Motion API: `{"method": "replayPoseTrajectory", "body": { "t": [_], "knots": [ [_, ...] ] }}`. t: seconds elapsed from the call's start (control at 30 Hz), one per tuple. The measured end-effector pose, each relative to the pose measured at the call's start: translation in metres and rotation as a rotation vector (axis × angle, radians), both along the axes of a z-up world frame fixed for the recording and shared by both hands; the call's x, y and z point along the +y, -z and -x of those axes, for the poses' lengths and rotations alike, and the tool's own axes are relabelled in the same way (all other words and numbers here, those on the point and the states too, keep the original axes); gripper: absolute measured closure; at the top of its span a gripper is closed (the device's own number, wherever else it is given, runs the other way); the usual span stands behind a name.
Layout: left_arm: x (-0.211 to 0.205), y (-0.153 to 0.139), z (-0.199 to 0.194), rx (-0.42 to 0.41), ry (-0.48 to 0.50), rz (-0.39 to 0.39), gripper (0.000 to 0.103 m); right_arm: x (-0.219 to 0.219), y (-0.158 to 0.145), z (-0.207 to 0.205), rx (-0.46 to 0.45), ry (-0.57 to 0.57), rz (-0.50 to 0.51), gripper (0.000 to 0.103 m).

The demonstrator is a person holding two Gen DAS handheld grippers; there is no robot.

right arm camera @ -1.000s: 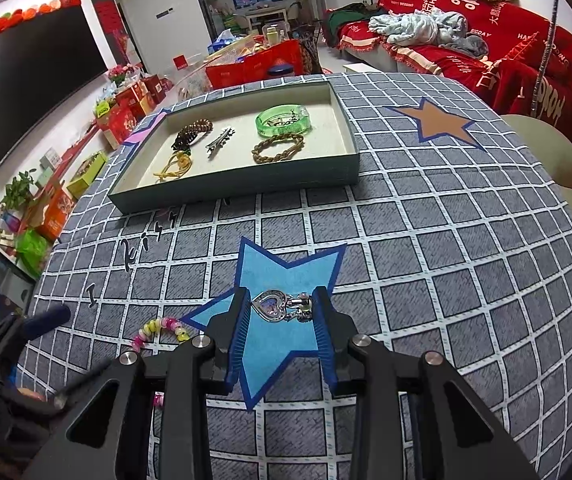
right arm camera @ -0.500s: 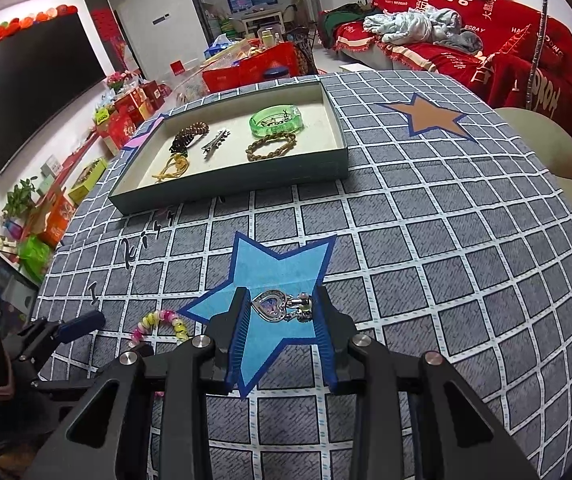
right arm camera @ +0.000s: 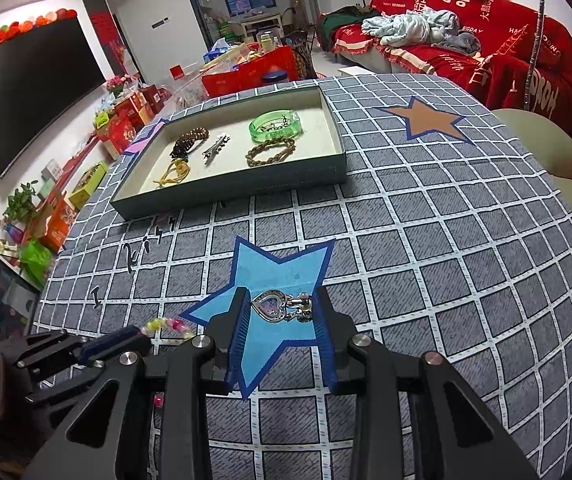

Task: Organize jewelry
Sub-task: 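Lift the bead bracelet with the left tool while the right tool holds the heart pendant, then carry both items into the box and open both tools to release them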

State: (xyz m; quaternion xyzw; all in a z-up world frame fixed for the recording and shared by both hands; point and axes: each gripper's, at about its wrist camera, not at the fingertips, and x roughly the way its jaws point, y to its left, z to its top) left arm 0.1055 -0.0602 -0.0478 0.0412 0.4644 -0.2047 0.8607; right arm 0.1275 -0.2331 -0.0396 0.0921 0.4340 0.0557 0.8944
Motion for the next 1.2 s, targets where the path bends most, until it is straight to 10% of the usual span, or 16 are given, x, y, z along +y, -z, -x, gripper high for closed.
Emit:
{"method": "replayPoseTrajectory", "body": {
  "t": [1.2],
  "knots": [
    [0.032, -0.043, -0.166, -0.077, -0.113, 0.07, 0.077, 0.006, -0.022, -0.151, 0.007, -0.007, -0.016, 0.069]
  ]
}}
